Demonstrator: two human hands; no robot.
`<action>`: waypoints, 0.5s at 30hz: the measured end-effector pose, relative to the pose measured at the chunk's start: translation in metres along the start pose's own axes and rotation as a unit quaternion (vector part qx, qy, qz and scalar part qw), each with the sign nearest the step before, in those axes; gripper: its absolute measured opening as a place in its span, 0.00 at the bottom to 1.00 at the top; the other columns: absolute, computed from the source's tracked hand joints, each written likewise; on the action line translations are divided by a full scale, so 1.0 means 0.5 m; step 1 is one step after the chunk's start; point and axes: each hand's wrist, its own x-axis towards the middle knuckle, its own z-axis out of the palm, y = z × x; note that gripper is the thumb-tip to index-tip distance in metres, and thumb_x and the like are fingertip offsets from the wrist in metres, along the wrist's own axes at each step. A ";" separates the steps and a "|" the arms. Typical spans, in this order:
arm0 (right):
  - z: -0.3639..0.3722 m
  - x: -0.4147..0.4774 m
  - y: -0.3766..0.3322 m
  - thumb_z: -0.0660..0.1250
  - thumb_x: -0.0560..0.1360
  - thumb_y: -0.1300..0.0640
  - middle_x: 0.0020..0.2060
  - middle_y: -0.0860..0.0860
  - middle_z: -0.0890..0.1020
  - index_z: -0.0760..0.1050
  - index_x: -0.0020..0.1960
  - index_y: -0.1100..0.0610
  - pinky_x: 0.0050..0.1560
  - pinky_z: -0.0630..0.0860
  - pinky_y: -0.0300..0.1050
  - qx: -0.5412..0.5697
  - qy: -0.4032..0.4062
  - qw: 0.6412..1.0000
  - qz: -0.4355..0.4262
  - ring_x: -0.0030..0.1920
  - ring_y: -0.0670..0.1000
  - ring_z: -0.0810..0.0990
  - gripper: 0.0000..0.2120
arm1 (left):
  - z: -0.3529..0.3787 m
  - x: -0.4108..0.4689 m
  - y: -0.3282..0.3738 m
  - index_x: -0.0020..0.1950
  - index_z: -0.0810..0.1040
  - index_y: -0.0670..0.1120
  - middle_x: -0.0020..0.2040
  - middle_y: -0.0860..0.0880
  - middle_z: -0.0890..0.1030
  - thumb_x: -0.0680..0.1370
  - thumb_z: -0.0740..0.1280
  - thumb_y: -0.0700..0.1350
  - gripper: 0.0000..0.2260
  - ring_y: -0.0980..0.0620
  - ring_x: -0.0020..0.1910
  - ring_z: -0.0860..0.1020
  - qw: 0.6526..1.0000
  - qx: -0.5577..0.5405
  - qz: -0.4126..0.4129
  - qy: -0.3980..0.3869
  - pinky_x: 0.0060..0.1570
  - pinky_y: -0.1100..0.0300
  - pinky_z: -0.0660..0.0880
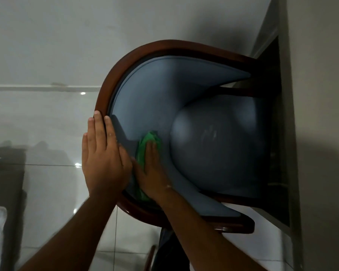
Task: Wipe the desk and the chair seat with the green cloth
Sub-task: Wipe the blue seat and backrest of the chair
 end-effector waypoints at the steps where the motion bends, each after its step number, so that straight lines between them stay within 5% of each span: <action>1: -0.007 -0.028 0.024 0.48 0.78 0.24 0.84 0.46 0.39 0.33 0.83 0.47 0.83 0.48 0.54 -0.037 -0.024 0.999 0.000 0.85 0.50 0.43 0.46 | 0.000 0.000 0.001 0.87 0.52 0.41 0.88 0.40 0.53 0.85 0.51 0.46 0.30 0.41 0.88 0.51 1.000 0.003 0.000 0.002 0.85 0.43 0.52; 5: -0.067 -0.077 0.104 0.46 0.76 0.22 0.85 0.47 0.47 0.39 0.84 0.43 0.84 0.53 0.56 -0.106 -0.097 0.987 0.072 0.84 0.53 0.53 0.45 | -0.003 -0.002 0.002 0.87 0.52 0.42 0.88 0.42 0.52 0.85 0.52 0.46 0.30 0.42 0.88 0.50 1.000 0.003 -0.010 -0.001 0.86 0.45 0.51; 9: -0.124 -0.069 0.157 0.51 0.82 0.32 0.85 0.48 0.51 0.43 0.84 0.43 0.83 0.50 0.47 -0.096 -0.155 0.975 0.127 0.83 0.53 0.56 0.36 | -0.002 -0.003 0.000 0.88 0.51 0.44 0.89 0.43 0.51 0.86 0.52 0.47 0.29 0.43 0.88 0.49 1.000 0.001 -0.012 -0.001 0.86 0.45 0.50; 13: -0.147 -0.044 0.186 0.57 0.85 0.43 0.82 0.53 0.60 0.49 0.85 0.48 0.80 0.59 0.50 -0.056 -0.143 0.975 0.163 0.80 0.58 0.64 0.33 | 0.000 -0.002 0.000 0.88 0.49 0.46 0.89 0.45 0.50 0.86 0.49 0.48 0.29 0.45 0.88 0.47 1.000 -0.010 -0.015 -0.006 0.86 0.45 0.49; 15: -0.154 -0.035 0.195 0.58 0.86 0.47 0.77 0.57 0.69 0.59 0.82 0.55 0.78 0.66 0.54 -0.043 -0.123 0.975 0.180 0.74 0.60 0.71 0.27 | -0.001 -0.002 -0.001 0.88 0.49 0.46 0.89 0.46 0.49 0.86 0.48 0.48 0.29 0.46 0.88 0.46 1.000 -0.017 -0.014 -0.011 0.86 0.45 0.50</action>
